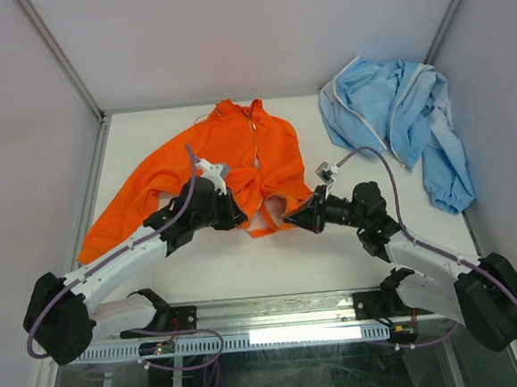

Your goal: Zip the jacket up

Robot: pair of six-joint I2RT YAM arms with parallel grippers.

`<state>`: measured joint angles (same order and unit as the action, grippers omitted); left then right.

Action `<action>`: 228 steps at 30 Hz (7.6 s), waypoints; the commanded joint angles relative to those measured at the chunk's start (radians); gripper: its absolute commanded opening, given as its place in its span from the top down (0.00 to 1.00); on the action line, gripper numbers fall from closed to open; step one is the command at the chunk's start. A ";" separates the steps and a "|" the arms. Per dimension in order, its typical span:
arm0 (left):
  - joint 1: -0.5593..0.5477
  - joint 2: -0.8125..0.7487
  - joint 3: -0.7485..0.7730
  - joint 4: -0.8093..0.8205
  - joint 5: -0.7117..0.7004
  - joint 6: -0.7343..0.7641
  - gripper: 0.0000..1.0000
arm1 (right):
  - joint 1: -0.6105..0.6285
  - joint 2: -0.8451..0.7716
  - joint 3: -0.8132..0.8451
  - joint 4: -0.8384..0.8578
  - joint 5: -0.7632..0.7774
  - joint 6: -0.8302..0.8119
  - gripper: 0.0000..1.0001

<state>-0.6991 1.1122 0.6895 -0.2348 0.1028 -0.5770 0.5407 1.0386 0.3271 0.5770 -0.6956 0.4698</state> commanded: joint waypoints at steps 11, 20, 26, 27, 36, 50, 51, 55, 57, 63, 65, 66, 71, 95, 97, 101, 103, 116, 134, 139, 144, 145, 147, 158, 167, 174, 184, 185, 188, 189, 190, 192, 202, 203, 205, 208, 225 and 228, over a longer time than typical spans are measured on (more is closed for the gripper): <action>0.004 -0.151 -0.327 0.896 0.057 -0.170 1.00 | 0.063 0.149 0.123 0.242 -0.124 0.180 1.00; -0.025 -0.151 -0.490 1.303 -0.006 -0.013 1.00 | 0.121 0.306 0.128 0.558 -0.136 0.439 1.00; -0.046 -0.139 -0.540 1.472 -0.021 0.083 1.00 | 0.133 0.371 0.135 0.661 -0.118 0.520 1.00; -0.049 -0.132 -0.542 1.489 -0.017 0.096 1.00 | 0.138 0.376 0.137 0.662 -0.115 0.520 1.00; -0.070 -0.105 -0.550 1.552 -0.027 0.155 1.00 | 0.157 0.387 0.159 0.666 -0.100 0.523 1.00; -0.107 -0.092 -0.553 1.559 -0.063 0.193 1.00 | 0.177 0.397 0.153 0.734 -0.035 0.553 1.00; -0.109 -0.092 -0.554 1.559 -0.063 0.192 1.00 | 0.178 0.396 0.152 0.736 -0.025 0.555 1.00; -0.112 -0.092 -0.558 1.567 -0.063 0.192 1.00 | 0.178 0.398 0.144 0.746 0.004 0.561 1.00; -0.114 -0.092 -0.563 1.581 -0.063 0.191 1.00 | 0.178 0.401 0.140 0.746 0.011 0.564 1.00; -0.114 -0.116 -0.574 1.583 -0.094 0.189 1.00 | 0.179 0.415 0.131 0.743 -0.002 0.572 1.00; -0.115 -0.123 -0.576 1.582 -0.103 0.189 1.00 | 0.179 0.415 0.124 0.740 -0.008 0.571 1.00; -0.115 -0.124 -0.576 1.583 -0.104 0.189 1.00 | 0.179 0.415 0.122 0.738 -0.008 0.571 1.00; -0.115 -0.121 -0.576 1.590 -0.114 0.186 1.00 | 0.184 0.423 0.132 0.735 -0.027 0.572 1.00; -0.115 -0.127 -0.581 1.557 -0.074 0.171 1.00 | 0.191 0.420 0.141 0.787 0.018 0.584 1.00; -0.115 -0.127 -0.581 1.555 -0.071 0.171 1.00 | 0.191 0.420 0.139 0.788 0.024 0.584 1.00; -0.114 -0.129 -0.586 1.559 -0.066 0.166 1.00 | 0.191 0.421 0.138 0.787 0.039 0.587 1.00; -0.115 -0.133 -0.588 1.562 -0.068 0.162 1.00 | 0.191 0.424 0.135 0.785 0.045 0.586 1.00; -0.117 -0.146 -0.584 1.493 -0.026 0.146 1.00 | 0.172 0.437 0.147 0.804 0.056 0.597 1.00; -0.118 -0.213 -0.481 0.898 -0.005 -0.104 1.00 | 0.065 0.418 0.288 0.549 -0.080 0.451 1.00; -0.105 -0.159 -0.396 0.748 -0.030 -0.147 1.00 | 0.062 0.403 0.261 0.521 -0.065 0.434 1.00; -0.065 -0.111 -0.382 0.761 0.062 -0.231 0.90 | 0.062 0.410 0.281 0.513 -0.082 0.438 1.00; -0.049 -0.119 -0.393 0.777 0.078 -0.264 0.85 | 0.062 0.413 0.282 0.516 -0.087 0.441 1.00; -0.015 -0.152 -0.420 0.821 0.106 -0.316 0.77 | 0.064 0.417 0.279 0.517 -0.091 0.441 1.00; 0.046 -0.136 -0.453 1.017 0.281 -0.446 0.79 | 0.067 0.447 0.261 0.553 -0.084 0.452 1.00; 0.047 -0.137 -0.470 1.017 0.326 -0.443 1.00 | 0.033 0.467 0.306 0.476 -0.072 0.412 1.00; 0.082 -0.141 -0.436 0.903 0.371 -0.470 1.00 | 0.027 0.347 0.385 0.007 -0.031 0.076 0.65; 0.083 -0.134 -0.403 0.845 0.409 -0.471 1.00 | 0.166 -0.012 0.439 -0.571 0.268 -0.542 0.41; 0.084 -0.135 -0.403 0.845 0.409 -0.471 1.00 | 0.213 -0.031 0.431 -0.580 0.319 -0.584 0.42; 0.083 -0.134 -0.400 0.839 0.414 -0.467 1.00 | 0.335 -0.080 0.371 -0.530 0.507 -0.677 0.45; 0.084 -0.132 -0.399 0.838 0.419 -0.465 1.00 | 0.382 -0.092 0.349 -0.510 0.564 -0.711 0.45; 0.084 -0.130 -0.396 0.837 0.423 -0.464 1.00 | 0.415 -0.098 0.324 -0.493 0.626 -0.750 0.46; 0.084 -0.124 -0.392 0.836 0.431 -0.461 1.00 | 0.486 -0.103 0.293 -0.468 0.719 -0.825 0.46; 0.084 -0.116 -0.388 0.821 0.443 -0.452 1.00 | 0.809 -0.014 0.140 -0.108 1.181 -1.299 0.42; 0.083 -0.116 -0.388 0.821 0.445 -0.452 1.00 | 0.822 -0.002 0.128 -0.068 1.181 -1.299 0.42; 0.083 -0.114 -0.386 0.821 0.447 -0.451 1.00 | 0.840 0.026 0.116 -0.002 1.181 -1.299 0.42; 0.083 -0.109 -0.383 0.820 0.451 -0.450 1.00 | 0.855 0.077 0.095 0.101 1.181 -1.299 0.42; 0.082 -0.120 -0.383 0.792 0.450 -0.447 1.00 | 0.893 0.141 0.111 0.115 1.372 -1.587 0.48; 0.082 -0.122 -0.381 0.773 0.439 -0.439 1.00 | 0.893 0.059 0.145 -0.042 1.267 -1.410 0.54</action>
<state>-0.6201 1.0077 0.2726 0.5446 0.5301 -1.0325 1.4277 1.2102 0.3923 0.6773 0.6506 -1.0912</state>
